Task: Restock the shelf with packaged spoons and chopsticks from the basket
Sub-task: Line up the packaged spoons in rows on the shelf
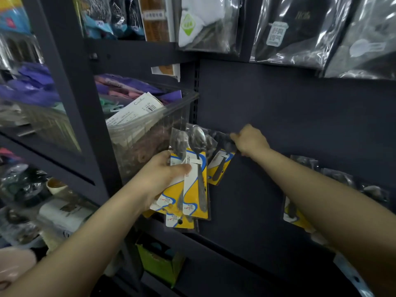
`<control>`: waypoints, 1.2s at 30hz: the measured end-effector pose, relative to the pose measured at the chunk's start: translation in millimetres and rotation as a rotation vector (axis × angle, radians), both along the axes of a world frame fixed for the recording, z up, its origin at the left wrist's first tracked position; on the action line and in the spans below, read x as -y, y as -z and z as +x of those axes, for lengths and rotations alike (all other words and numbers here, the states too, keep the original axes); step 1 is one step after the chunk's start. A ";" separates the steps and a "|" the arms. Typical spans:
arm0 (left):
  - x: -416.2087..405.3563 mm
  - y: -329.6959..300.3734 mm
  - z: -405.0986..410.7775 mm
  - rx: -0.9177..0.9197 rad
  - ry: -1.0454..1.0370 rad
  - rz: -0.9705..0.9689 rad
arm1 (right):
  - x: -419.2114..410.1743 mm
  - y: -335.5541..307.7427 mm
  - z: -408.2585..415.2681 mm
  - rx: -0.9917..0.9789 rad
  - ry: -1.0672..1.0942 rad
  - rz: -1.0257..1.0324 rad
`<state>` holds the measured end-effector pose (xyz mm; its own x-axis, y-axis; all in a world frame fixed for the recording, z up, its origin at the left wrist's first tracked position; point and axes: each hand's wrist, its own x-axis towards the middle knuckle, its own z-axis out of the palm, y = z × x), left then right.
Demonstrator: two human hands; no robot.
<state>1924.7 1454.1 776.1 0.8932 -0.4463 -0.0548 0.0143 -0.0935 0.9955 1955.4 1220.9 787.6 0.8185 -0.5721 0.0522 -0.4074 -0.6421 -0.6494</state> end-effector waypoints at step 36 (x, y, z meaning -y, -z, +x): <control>-50.3 13.2 -14.1 -0.098 0.058 -0.122 | -59.7 8.0 -74.4 -0.070 0.034 -0.251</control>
<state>1910.5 1504.5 762.9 0.8588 -0.5056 -0.0832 0.1105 0.0241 0.9936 1880.9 1280.6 779.6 0.8058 -0.5755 0.1398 -0.4698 -0.7648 -0.4408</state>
